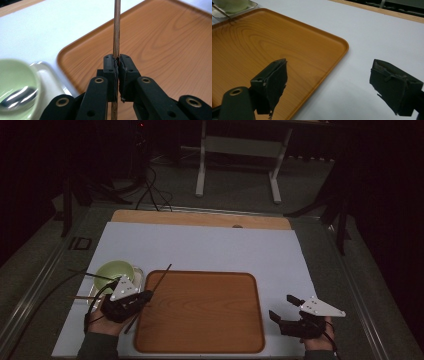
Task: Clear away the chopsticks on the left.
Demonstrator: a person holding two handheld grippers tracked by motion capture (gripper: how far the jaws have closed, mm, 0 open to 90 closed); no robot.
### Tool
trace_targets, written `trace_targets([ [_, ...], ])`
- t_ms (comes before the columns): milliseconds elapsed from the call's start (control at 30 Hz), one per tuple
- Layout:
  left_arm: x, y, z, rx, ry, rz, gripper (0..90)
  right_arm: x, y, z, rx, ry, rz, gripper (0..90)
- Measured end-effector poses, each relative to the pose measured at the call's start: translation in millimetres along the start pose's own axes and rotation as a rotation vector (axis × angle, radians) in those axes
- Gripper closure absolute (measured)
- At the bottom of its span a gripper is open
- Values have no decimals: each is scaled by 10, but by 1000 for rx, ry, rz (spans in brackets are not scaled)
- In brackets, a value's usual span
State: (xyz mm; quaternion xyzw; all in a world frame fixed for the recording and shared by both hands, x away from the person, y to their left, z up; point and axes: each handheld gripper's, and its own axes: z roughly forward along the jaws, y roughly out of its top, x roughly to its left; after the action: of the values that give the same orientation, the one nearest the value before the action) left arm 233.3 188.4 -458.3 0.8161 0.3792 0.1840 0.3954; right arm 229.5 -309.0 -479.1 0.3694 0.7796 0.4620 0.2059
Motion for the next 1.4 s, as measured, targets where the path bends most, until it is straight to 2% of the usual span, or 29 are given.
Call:
trace_targets([
  [67,-39,40,34,-2,-8,0,857,0,0,-1,0,0,0,141],
  [267,-92,103,123,-19,-40,-42,856,1,0,1,1,0,-2,141],
  [567,-31,-15,265,-9,-52,-129,856,4,0,3,2,-1,-4,141],
  [800,-53,1,347,0,-59,-131,856,7,1,5,4,-1,-5,141],
  [900,-52,-6,374,11,-43,-130,856,5,0,4,4,-1,-5,141],
  [1167,9,-142,417,32,-31,-163,851,7,1,5,5,0,-6,141],
  [1400,36,-186,450,46,-16,-178,847,6,0,7,5,-1,-5,141],
])
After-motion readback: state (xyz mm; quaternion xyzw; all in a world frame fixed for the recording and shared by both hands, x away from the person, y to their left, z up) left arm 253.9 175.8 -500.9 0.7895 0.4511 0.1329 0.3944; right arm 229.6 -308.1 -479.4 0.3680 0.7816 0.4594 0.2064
